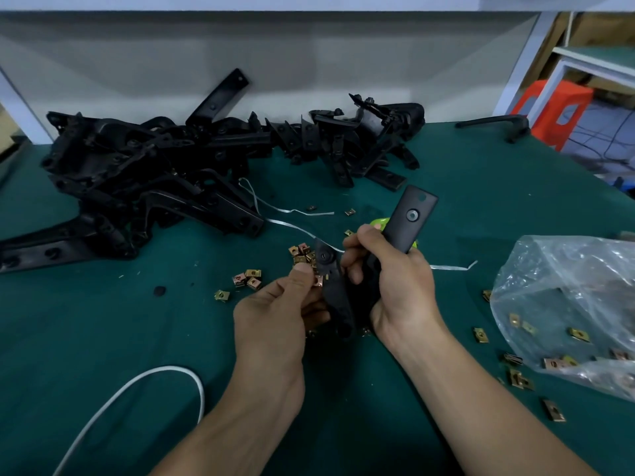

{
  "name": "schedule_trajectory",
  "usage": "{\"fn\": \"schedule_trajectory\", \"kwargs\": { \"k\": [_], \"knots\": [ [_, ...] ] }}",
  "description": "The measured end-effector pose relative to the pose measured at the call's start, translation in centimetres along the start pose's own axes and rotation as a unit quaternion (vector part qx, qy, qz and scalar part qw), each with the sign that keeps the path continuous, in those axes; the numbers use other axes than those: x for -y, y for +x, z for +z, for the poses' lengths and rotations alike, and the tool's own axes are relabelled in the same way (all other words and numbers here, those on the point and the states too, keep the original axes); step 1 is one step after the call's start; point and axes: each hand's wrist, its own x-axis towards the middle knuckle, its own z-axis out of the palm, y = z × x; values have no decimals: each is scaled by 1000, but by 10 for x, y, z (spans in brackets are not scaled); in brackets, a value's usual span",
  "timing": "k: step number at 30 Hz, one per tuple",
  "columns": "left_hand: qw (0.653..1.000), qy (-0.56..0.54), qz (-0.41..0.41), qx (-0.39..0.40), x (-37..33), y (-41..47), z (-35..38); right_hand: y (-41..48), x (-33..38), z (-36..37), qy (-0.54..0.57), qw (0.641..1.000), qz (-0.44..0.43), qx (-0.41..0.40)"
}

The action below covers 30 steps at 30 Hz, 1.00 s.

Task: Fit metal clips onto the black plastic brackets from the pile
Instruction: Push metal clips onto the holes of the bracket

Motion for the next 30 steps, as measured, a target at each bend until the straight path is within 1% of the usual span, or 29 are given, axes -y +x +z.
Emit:
{"fn": "schedule_trajectory", "kwargs": {
  "k": [3,5,9,11,14,18,20,22,23,25,26,27,28,29,30],
  "knots": [
    [1000,-11,0,-18,-2,0,1,0,-1,3,-14,1000,-17,6],
    [1000,0,4,-28,0,-1,1,0,-2,4,-26,999,-31,0],
    [996,49,58,-44,7,-5,1,-2,-5,5,-9,998,-45,-38],
    [990,95,100,-31,8,-5,-1,-3,-5,4,-3,998,-48,-44],
    [976,136,168,10,6,-9,-1,-3,-5,3,-3,997,-63,-45],
    [960,173,210,62,4,-15,-1,-2,-4,0,-12,995,-84,-48],
    [957,185,208,82,-1,-10,-3,0,-1,-3,2,997,-63,-40],
    [951,212,201,99,-9,-2,-4,2,1,-4,34,999,-19,-31],
    [948,228,201,92,-12,3,-6,3,2,-5,54,998,3,-29],
    [941,266,206,40,-17,11,-12,5,2,-6,86,995,31,-30],
    [930,301,212,8,-19,15,-16,7,3,-6,92,995,35,-34],
    [908,353,224,-19,-22,19,-21,8,4,-8,94,994,33,-38],
    [877,416,239,-37,-26,21,-27,10,6,-10,98,994,27,-45],
    [845,475,244,-41,-30,24,-32,12,8,-12,106,993,21,-52],
    [820,521,236,-26,-34,27,-36,14,10,-14,115,992,16,-58]
  ]
}}
